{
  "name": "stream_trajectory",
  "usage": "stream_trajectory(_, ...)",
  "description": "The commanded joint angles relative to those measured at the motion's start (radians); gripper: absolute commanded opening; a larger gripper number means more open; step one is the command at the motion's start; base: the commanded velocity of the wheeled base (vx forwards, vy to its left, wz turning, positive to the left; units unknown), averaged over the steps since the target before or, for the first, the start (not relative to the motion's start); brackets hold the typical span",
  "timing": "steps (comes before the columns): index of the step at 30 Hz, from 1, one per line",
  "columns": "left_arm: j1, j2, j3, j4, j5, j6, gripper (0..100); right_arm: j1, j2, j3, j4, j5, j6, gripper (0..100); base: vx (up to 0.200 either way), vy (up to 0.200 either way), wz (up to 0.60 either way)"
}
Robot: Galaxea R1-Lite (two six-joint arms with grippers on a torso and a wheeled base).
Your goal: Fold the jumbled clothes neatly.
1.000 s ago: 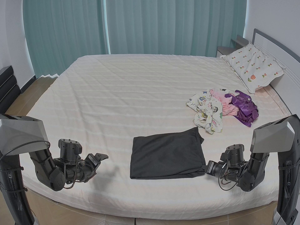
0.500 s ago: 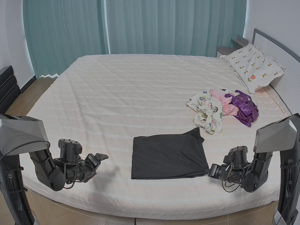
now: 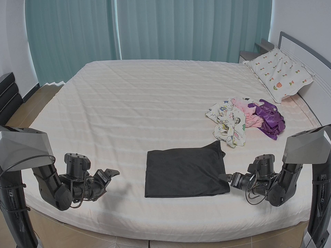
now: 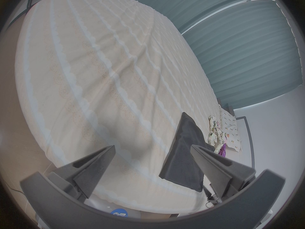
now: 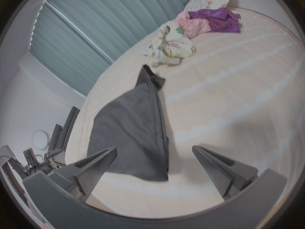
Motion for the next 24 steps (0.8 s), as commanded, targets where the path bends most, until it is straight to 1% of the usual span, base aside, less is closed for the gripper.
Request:
stream_trajectory(1, 0.000, 0.002, 0.000, -0.001, 0.000, 0.000, 100, -0.025, -0.012, -0.178, 0.063, -0.007, 0.006, 100, 0.000, 0.000, 0.00)
stream_trajectory(5, 0.000, 0.002, 0.000, -0.001, 0.000, 0.000, 100, -0.012, 0.051, -0.364, 0.208, -0.011, 0.012, 100, 0.000, 0.000, 0.00)
stream_trajectory(10, -0.004, 0.011, -0.002, -0.002, 0.008, 0.006, 100, 0.001, 0.151, -0.560, 0.335, -0.056, 0.029, 100, 0.000, 0.000, 0.00)
stream_trajectory(13, -0.004, 0.015, -0.002, -0.016, 0.019, 0.007, 100, 0.003, 0.161, -0.602, 0.366, -0.057, 0.042, 100, 0.000, 0.000, 0.00)
stream_trajectory(15, 0.002, 0.018, 0.002, -0.050, 0.020, 0.001, 100, 0.001, 0.177, -0.652, 0.381, -0.062, 0.045, 100, 0.000, 0.000, 0.00)
stream_trajectory(18, 0.002, 0.023, 0.009, -0.065, 0.020, 0.003, 100, -0.002, 0.209, -0.707, 0.396, -0.085, 0.045, 100, 0.000, 0.000, 0.00)
stream_trajectory(21, 0.002, 0.025, 0.009, -0.065, 0.022, 0.003, 100, -0.003, 0.239, -0.760, 0.415, -0.112, 0.044, 100, 0.200, 0.000, 0.00)
stream_trajectory(24, -0.001, 0.028, 0.009, -0.065, 0.025, 0.006, 100, -0.003, 0.255, -0.790, 0.419, -0.116, 0.044, 100, 0.200, 0.000, 0.00)
